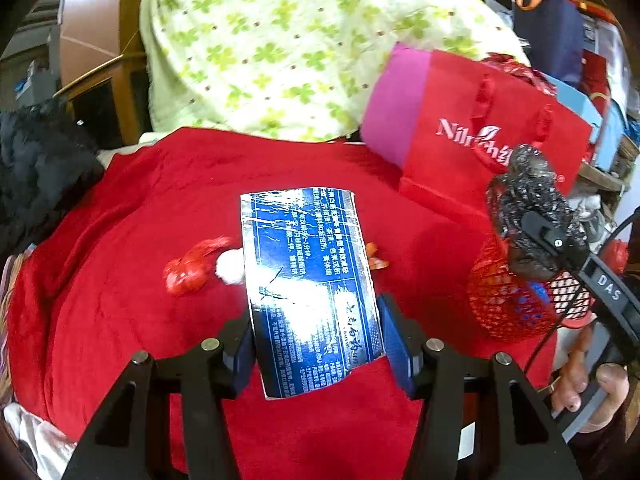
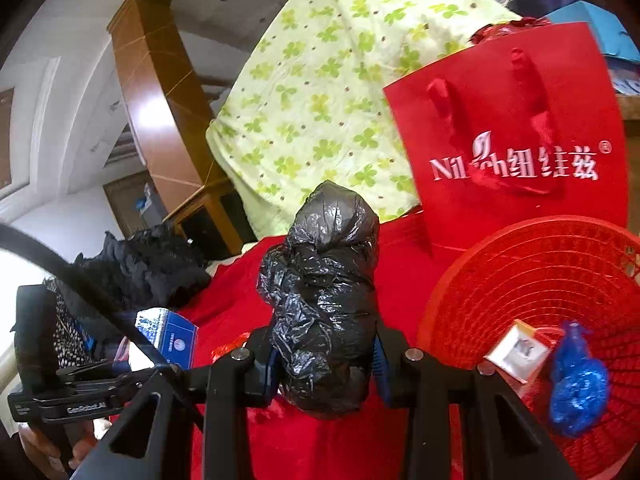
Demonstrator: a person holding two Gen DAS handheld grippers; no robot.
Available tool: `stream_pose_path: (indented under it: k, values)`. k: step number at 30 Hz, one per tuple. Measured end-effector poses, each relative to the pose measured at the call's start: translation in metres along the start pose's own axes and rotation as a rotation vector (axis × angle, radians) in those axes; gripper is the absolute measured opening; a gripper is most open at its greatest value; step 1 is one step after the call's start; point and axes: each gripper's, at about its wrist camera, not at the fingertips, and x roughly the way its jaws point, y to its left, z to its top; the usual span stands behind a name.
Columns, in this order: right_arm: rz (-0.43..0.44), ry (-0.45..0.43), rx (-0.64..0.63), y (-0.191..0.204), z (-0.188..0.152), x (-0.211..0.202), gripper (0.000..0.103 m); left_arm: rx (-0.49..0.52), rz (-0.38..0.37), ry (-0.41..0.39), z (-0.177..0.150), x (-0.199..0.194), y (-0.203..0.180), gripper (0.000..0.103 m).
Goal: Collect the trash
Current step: 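Carry the black bag and blue card to the basket and release both inside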
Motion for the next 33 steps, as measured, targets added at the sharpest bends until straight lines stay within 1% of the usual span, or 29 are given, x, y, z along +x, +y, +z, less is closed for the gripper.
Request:
stream_pose_path:
  k: [6,10,20,25,33]
  values:
    - [-0.01,-0.031,0.037,-0.017,0.006,-0.012,0.038,0.042,-0.024,-0.009,0.007,-0.006,-0.022,0.058]
    - [-0.014,-0.053,0.047,-0.02,0.009,-0.019,0.038,0.06,-0.035,-0.012,0.006,-0.011,-0.037,0.058]
    - [-0.032,-0.091,0.071,-0.037,0.014,-0.035,0.038,0.088,-0.051,-0.017,0.007,-0.013,-0.053,0.058]
    - [-0.042,-0.107,0.105,-0.053,0.014,-0.047,0.038,0.104,-0.064,-0.026,0.007,-0.015,-0.064,0.058]
    - [-0.062,-0.133,0.165,-0.082,0.014,-0.067,0.038,0.153,-0.126,-0.062,0.012,-0.019,-0.094,0.058]
